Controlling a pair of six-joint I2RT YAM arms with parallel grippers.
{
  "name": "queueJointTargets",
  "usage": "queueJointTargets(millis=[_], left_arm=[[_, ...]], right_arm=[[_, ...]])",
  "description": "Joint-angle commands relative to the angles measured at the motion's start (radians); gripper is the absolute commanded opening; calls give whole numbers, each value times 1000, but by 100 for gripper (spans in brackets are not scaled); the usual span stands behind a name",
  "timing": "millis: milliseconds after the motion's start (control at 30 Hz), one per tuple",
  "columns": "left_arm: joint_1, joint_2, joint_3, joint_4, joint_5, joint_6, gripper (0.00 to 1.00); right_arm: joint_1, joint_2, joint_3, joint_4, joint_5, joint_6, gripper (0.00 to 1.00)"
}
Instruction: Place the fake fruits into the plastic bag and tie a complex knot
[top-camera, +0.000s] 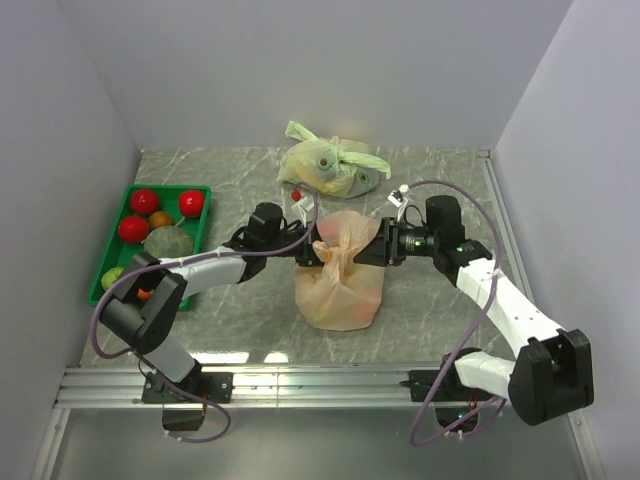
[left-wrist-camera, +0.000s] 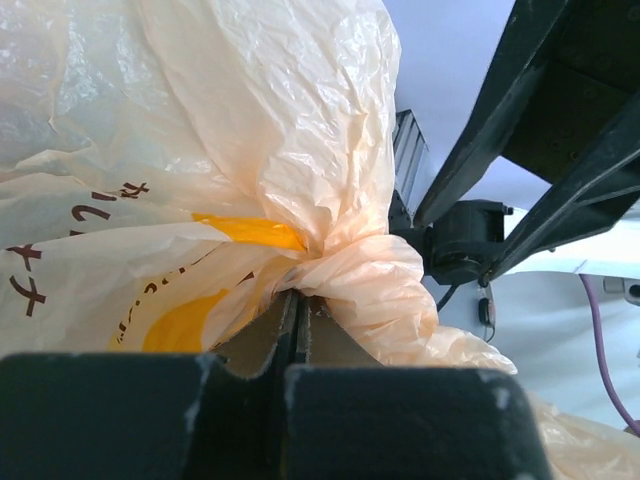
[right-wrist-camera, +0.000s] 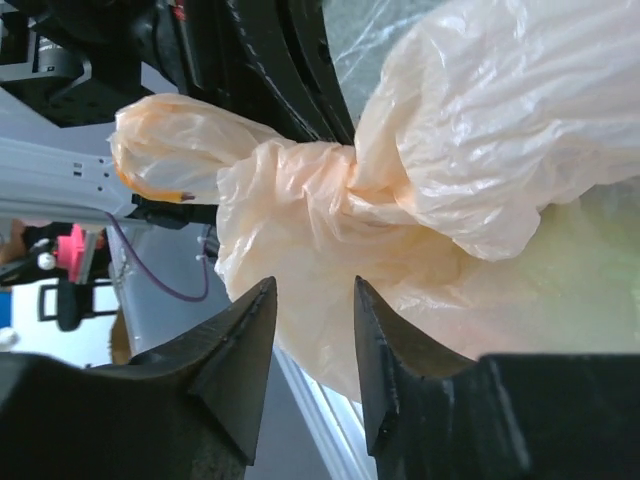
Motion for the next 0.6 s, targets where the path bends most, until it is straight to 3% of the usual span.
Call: queueJointTargets(millis=[0,167,300,567], left_arm=[[3,-19,-6,63,48,-11,0],[3,-11,-9,124,88,-40,0],[3,6,-14,157,111,-63,0],[3,52,-6,160,117,-74,0]], right_arm=[[-1,15,-14,18,35,-29,43],[40,168,35,55,101,-6,50],[64,213,34,173,108,29,50],[77,224,-15,393,-65,195,58]])
